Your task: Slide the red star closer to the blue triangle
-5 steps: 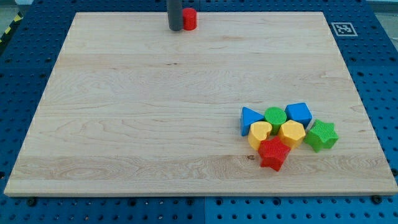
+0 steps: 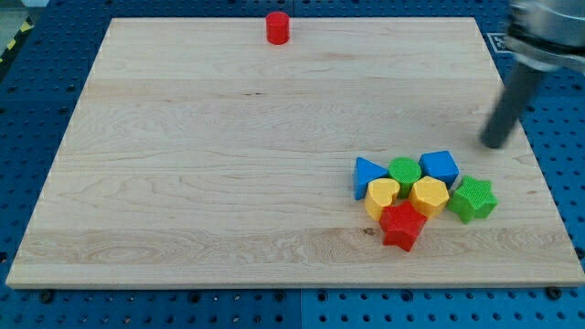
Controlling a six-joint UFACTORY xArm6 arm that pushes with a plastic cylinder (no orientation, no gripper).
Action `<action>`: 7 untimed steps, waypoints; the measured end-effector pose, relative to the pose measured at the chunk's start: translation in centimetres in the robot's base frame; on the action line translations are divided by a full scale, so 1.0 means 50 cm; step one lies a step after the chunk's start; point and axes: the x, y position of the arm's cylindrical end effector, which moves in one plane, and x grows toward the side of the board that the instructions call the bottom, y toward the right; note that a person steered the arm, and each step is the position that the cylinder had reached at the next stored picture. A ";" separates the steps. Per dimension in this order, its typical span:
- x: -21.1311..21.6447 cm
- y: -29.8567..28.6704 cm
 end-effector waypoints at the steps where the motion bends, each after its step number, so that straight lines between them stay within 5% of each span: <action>1: 0.135 0.036; 2: 0.240 -0.009; 4: 0.224 -0.232; 7: 0.224 -0.371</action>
